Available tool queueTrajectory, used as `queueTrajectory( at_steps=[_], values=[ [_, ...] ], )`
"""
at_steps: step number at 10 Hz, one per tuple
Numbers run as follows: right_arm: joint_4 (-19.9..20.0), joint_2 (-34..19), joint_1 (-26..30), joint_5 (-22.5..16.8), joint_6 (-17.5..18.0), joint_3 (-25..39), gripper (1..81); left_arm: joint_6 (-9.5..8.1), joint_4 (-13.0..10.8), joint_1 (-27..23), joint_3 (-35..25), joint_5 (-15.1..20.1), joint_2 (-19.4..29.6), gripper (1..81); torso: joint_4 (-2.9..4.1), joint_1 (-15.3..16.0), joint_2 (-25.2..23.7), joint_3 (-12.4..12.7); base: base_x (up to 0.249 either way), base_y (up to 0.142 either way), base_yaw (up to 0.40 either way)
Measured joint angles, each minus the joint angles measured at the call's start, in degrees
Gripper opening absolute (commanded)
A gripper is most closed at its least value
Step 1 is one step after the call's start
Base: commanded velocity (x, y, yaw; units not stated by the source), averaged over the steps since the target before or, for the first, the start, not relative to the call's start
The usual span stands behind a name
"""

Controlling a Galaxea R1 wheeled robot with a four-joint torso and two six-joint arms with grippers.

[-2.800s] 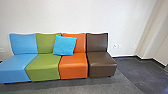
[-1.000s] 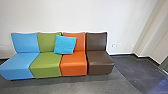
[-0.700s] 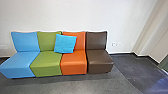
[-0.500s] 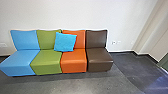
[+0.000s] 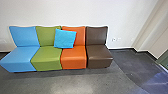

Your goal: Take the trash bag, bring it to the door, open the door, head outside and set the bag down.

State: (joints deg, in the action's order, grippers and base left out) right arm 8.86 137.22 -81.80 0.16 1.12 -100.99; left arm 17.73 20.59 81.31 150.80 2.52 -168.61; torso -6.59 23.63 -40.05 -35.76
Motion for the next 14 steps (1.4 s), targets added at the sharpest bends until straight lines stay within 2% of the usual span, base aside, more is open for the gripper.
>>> queueTrajectory(
  at_steps=[4, 8, 11, 12, 14],
  values=[
    [-1.71, 6.85, -2.18, 0.37, 0.00, -7.56, 81.1, 0.00, -0.22, 0.35, 0.06, -1.01, -0.72, 1.0, 0.00, -4.92, 7.72, 0.81, 0.000, 0.000, 0.000],
    [-3.16, 12.53, -3.73, 0.33, -0.02, -14.25, 81.1, 0.21, -1.28, 1.10, 0.11, -0.57, -1.12, 1.0, 0.00, -9.71, 14.97, 7.93, 0.000, 0.000, 0.000],
    [-3.60, 12.98, -3.95, -0.13, -1.33, -15.03, 81.1, 0.21, -1.33, 1.21, 0.44, -0.63, -1.43, 1.0, 0.18, -12.50, 19.26, 9.59, 0.000, 0.000, 0.000],
    [-3.60, 13.08, -3.89, -0.16, -1.37, -15.08, 81.1, 0.21, -1.35, 0.83, 0.99, -0.68, -1.90, 1.0, 1.14, -13.50, 20.81, 9.79, 0.000, 0.000, 0.000],
    [-3.60, 13.51, -3.60, -0.16, -1.45, -15.17, 81.1, 0.18, -1.39, 0.91, 1.40, -0.88, -2.34, 1.0, 4.02, -15.14, 23.39, 9.83, 0.000, 0.000, 0.000]
  ],
)
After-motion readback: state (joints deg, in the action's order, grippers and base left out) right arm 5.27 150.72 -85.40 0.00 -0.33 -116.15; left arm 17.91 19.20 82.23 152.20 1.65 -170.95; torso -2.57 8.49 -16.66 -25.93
